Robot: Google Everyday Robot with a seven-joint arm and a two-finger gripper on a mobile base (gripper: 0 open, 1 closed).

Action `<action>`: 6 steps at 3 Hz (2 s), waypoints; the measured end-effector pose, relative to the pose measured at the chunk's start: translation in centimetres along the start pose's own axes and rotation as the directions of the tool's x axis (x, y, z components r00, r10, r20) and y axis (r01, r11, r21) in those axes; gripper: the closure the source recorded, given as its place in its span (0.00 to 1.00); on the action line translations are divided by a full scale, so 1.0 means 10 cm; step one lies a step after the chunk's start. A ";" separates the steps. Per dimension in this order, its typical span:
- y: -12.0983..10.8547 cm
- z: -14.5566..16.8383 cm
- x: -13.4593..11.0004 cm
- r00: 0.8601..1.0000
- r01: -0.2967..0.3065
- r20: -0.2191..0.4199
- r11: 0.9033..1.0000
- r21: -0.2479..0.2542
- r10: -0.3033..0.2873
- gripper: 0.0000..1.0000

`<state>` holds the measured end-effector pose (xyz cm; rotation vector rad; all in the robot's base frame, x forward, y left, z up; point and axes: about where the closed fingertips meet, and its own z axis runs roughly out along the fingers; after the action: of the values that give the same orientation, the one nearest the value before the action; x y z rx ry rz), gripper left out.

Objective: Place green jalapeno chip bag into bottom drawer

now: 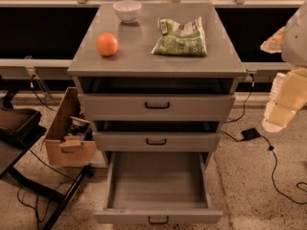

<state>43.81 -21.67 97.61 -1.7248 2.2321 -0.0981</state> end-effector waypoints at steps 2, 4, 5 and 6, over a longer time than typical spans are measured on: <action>-0.12 0.07 -0.01 0.999 0.007 0.047 0.999 0.041 -0.009 0.00; -0.93 0.45 0.07 0.958 -0.010 0.280 0.971 0.238 -0.058 0.00; -1.63 0.65 0.04 0.924 -0.100 0.381 0.944 0.314 -0.029 0.00; -2.00 0.60 -0.16 0.901 -0.130 0.434 0.934 0.332 -0.029 0.00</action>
Offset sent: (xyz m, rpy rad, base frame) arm 0.0869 -0.0125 -0.0170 0.2324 -0.3620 0.0781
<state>64.59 -24.68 97.16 -1.3367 1.7998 -0.0874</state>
